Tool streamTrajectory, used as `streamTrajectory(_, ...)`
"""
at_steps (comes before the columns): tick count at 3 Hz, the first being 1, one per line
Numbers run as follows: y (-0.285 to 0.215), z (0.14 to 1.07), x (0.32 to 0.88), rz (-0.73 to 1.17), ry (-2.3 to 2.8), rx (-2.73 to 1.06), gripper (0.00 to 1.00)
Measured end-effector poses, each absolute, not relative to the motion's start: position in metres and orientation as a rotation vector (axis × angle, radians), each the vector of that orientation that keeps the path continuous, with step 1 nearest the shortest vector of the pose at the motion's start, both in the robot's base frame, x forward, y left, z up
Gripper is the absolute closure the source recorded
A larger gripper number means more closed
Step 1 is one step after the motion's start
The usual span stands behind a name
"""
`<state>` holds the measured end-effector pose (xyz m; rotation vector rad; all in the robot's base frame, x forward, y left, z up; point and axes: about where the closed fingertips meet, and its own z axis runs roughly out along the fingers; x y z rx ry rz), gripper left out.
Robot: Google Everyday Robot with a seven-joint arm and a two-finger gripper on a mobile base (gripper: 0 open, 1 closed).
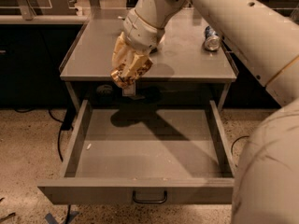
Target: Pick orange can from top drawer and place on counter
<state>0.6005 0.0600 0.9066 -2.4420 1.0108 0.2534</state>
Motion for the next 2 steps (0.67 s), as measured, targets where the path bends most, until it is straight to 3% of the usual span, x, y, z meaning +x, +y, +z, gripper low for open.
streamTrajectory(2, 0.051, 0.906, 0.639, 0.239, 1.018, -2.448, 1.00)
